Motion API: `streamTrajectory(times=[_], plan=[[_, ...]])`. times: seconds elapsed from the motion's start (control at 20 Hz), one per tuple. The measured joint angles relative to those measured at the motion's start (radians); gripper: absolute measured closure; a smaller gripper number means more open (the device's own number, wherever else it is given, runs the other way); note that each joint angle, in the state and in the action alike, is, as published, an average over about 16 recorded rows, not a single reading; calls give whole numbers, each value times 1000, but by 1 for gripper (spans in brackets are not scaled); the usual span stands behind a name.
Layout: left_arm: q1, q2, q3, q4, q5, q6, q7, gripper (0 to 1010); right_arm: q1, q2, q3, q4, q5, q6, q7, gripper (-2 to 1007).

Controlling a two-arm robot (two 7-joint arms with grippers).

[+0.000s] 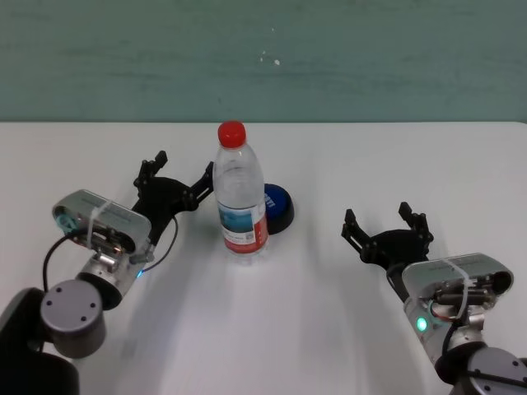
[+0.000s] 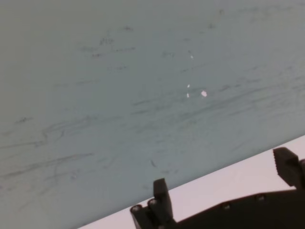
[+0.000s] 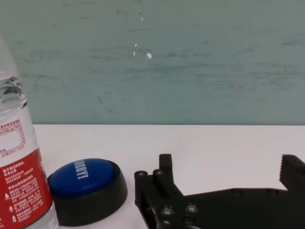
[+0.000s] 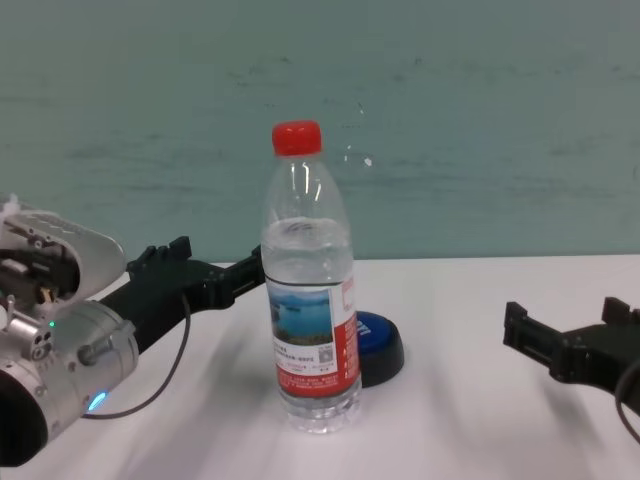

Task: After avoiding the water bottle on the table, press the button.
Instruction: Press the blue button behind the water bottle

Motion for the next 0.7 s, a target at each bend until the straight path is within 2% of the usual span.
streamTrajectory(times=[0.7], plan=[[-18,-9,2,29,8,-7,6,0,0,0,0,0,0,0,0,1]])
